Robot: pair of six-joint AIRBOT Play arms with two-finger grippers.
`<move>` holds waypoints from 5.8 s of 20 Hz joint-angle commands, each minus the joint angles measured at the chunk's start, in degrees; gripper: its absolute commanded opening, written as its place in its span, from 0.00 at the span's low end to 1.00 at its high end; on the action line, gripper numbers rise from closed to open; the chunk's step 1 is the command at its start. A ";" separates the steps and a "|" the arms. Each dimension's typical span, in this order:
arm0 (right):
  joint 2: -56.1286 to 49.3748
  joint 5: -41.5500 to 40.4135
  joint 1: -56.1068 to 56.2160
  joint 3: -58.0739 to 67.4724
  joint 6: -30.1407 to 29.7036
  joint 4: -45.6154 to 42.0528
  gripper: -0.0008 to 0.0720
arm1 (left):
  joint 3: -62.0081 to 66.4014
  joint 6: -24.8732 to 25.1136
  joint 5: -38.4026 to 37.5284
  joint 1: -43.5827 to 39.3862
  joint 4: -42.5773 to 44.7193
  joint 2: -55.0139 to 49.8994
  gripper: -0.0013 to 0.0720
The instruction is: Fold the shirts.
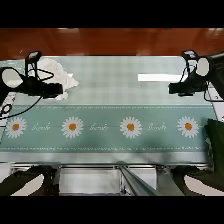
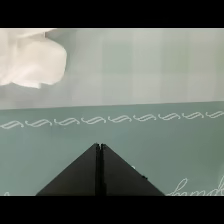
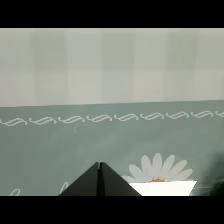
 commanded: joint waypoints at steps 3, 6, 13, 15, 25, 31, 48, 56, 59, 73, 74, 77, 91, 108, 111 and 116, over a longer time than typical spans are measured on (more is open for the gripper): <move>4.72 1.81 -0.02 1.77 -0.13 -3.15 0.04 | 12.02 1.70 -7.89 1.25 0.00 1.86 0.05; 15.52 -10.71 -0.02 -4.74 1.70 -2.95 0.04 | 10.40 2.71 -7.41 -0.24 -0.39 8.76 0.05; 21.57 -23.28 -0.02 -22.69 4.90 0.59 0.13 | -5.20 2.62 10.69 -0.31 2.03 12.37 0.06; 18.62 -24.24 -0.02 -23.17 3.65 1.92 0.59 | -5.27 2.51 18.91 -0.31 1.92 8.39 0.64; 14.69 -21.42 -0.02 -23.17 2.95 3.54 0.58 | 30.62 1.90 -6.49 14.10 1.92 -30.49 0.71; 14.69 -19.93 0.00 -23.17 3.15 7.21 0.57 | 33.48 1.03 -10.82 15.02 1.95 -43.10 0.71; 20.59 -16.52 0.00 -23.17 4.33 10.75 0.56 | 58.03 2.23 -7.26 13.60 -15.72 -20.98 0.05; 33.99 -13.81 0.00 -23.17 4.00 11.06 0.56 | 58.03 4.35 -4.39 9.07 -24.68 -6.03 0.05; 36.92 -12.44 0.00 -23.17 4.00 11.21 0.56 | 54.88 4.44 -4.35 1.53 -24.44 -3.48 0.05; 38.21 -9.70 0.00 -23.19 4.02 11.28 0.56 | -10.27 -5.09 21.09 -31.69 -22.60 13.16 0.05; 38.21 -9.70 0.00 -23.19 4.02 11.41 0.56 | -13.09 -5.60 21.24 -33.70 -22.58 13.16 0.05; 38.03 -9.31 -0.02 -23.19 4.02 12.72 0.56 | -19.37 -4.90 21.57 -36.06 -21.70 12.79 0.05; 33.51 -3.54 -29.44 -18.84 -1.44 7.89 0.58 | 3.43 7.43 -0.33 8.92 -27.41 7.13 0.71; 33.51 -4.39 -33.46 -36.63 -11.93 25.66 0.57 | 25.05 24.41 -21.75 -18.18 -30.71 -38.51 0.33; 33.51 -4.79 -33.44 -42.16 -15.93 35.89 0.57 | 26.84 24.48 -24.09 -17.25 -24.11 -38.27 0.05; 33.48 -5.31 -21.73 -49.66 -19.23 49.86 0.57 | 26.84 21.44 -21.44 -12.15 -24.02 -37.53 0.05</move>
